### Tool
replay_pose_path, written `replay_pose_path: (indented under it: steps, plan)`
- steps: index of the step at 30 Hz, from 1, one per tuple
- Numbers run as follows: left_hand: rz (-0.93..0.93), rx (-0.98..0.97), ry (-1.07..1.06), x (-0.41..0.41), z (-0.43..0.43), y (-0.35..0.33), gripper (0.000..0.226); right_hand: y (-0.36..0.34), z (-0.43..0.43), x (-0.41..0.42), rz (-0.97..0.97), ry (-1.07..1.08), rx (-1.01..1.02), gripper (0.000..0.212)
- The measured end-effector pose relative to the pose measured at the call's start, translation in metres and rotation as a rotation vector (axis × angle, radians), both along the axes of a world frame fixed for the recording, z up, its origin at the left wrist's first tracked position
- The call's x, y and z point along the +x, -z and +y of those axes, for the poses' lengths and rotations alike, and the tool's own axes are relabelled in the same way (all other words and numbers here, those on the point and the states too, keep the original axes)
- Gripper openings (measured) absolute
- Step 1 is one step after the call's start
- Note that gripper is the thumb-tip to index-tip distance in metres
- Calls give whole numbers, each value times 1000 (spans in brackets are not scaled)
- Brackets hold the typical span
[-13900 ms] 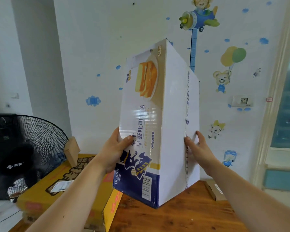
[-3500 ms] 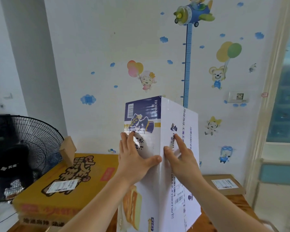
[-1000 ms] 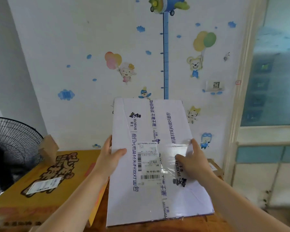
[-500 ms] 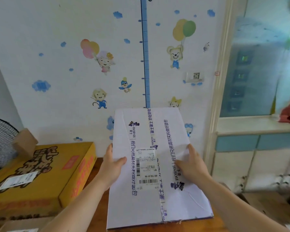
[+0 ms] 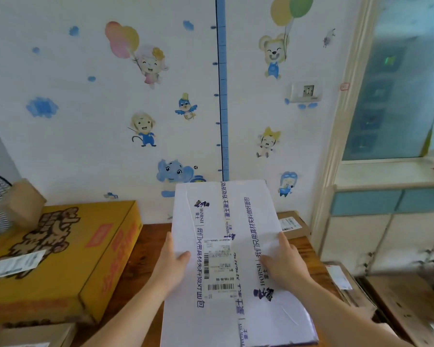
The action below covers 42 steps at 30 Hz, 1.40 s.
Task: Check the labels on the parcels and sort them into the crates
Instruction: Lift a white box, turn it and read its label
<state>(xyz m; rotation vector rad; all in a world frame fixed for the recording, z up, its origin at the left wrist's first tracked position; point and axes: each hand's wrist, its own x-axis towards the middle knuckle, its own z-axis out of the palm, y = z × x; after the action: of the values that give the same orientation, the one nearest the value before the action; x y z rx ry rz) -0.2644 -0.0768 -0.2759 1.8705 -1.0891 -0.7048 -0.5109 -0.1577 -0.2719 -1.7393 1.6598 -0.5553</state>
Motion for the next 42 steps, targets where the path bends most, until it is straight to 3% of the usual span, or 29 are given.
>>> replay_pose_path:
  steps: [13, 24, 33, 42]
  plan:
    - [9, 124, 20, 60, -65, 49, 73, 41, -65, 58, 103, -26, 125, 75]
    - [33, 247, -46, 38, -110, 70, 73, 66, -122, 45, 166, -103, 218, 79]
    - [-50, 300, -108, 26, -153, 81, 65, 81, -171, 31, 191, -221, 208, 69]
    - [-98, 339, 26, 27, -200, 89, 61, 83, -206, 24, 208, -171, 191, 71]
